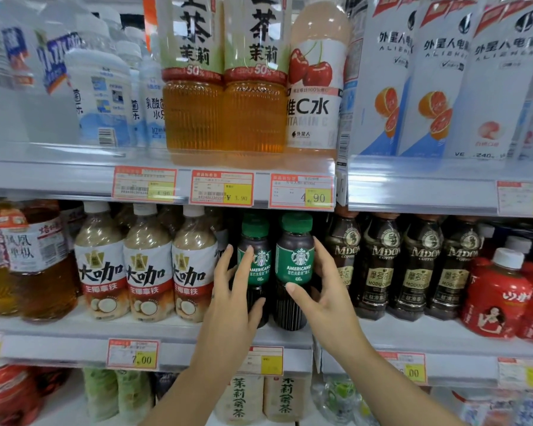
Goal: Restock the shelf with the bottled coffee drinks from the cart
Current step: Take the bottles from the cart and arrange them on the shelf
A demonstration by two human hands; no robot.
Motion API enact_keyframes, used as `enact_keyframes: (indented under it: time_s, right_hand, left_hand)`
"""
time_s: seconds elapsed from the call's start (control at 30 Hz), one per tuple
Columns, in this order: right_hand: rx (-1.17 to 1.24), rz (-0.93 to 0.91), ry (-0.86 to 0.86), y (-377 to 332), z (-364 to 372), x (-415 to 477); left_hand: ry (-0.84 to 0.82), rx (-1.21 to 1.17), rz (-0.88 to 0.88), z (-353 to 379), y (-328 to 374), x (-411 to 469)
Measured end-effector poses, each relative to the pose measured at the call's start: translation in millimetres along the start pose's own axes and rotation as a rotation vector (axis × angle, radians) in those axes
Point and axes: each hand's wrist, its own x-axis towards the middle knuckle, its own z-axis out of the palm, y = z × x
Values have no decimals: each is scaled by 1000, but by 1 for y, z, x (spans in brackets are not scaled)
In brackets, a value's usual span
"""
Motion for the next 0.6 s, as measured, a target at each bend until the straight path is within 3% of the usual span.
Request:
enact_keyframes:
  time_s: [0.37, 0.6]
  right_hand:
    - [-152, 65, 104, 11, 3, -5]
    - [-224, 111, 30, 15, -2, -13]
  left_hand:
    - [3, -16, -25, -1, 1, -1]
    - [-49, -50, -74, -3, 4, -3]
